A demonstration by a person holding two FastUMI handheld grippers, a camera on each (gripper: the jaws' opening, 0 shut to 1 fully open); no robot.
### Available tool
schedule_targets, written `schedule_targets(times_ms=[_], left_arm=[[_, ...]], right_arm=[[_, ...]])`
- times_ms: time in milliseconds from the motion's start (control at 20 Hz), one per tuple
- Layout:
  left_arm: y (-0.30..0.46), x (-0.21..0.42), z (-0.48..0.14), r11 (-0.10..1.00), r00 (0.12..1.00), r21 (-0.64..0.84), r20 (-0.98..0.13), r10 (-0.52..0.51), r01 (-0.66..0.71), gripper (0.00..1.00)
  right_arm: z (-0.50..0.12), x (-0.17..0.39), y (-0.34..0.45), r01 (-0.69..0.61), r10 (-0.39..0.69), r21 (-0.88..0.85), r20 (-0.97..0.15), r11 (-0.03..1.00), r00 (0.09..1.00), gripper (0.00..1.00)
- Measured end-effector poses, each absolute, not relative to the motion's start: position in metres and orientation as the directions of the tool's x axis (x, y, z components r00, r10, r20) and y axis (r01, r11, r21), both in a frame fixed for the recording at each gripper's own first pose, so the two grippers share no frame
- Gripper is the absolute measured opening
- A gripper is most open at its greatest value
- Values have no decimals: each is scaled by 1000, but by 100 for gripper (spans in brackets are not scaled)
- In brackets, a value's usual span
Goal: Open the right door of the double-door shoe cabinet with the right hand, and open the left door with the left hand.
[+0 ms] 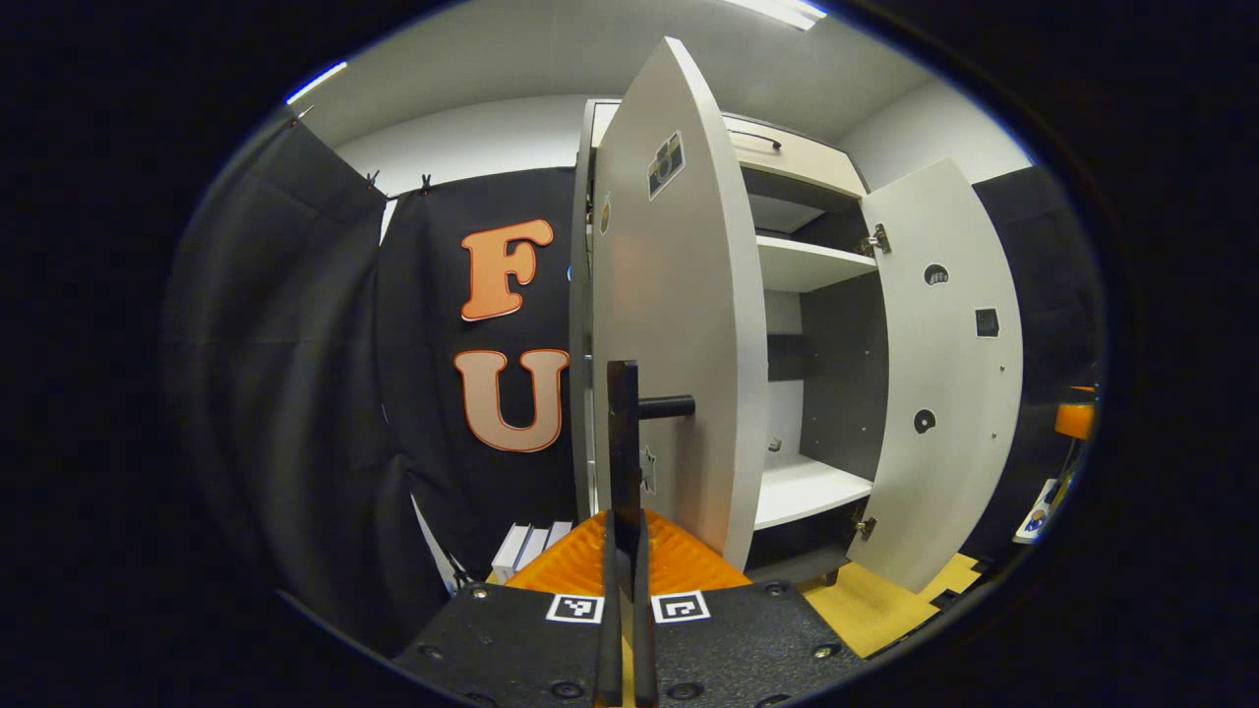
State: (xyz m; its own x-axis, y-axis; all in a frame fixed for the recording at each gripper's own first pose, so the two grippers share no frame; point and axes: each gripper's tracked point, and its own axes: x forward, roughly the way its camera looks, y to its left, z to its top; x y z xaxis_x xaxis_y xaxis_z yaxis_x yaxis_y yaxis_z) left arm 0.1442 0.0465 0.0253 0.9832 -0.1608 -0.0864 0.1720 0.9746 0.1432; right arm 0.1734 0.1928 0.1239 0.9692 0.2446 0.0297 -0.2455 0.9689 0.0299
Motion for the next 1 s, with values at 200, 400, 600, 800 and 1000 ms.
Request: schedule_targets(times_ms=[200, 400, 600, 800, 1000], left_arm=[[61, 145, 25, 971, 984, 170, -90, -154, 167, 3], [78, 143, 25, 976, 988, 167, -91, -125, 139, 3], [89, 147, 26, 985, 988, 118, -99, -118, 129, 2], [92, 146, 27, 985, 987, 115, -106, -118, 130, 2], [93, 145, 28, 987, 988, 111, -110, -108, 120, 2]], right_arm=[[122, 172, 203, -281, 281, 17, 25, 959, 959, 100], [121, 174, 205, -291, 291, 5, 22, 957, 956, 100], [121, 174, 208, -296, 295, 7, 24, 955, 955, 100], [118, 175, 210, -303, 303, 3, 12, 953, 953, 100], [117, 176, 209, -300, 300, 1, 4, 954, 954, 100]])
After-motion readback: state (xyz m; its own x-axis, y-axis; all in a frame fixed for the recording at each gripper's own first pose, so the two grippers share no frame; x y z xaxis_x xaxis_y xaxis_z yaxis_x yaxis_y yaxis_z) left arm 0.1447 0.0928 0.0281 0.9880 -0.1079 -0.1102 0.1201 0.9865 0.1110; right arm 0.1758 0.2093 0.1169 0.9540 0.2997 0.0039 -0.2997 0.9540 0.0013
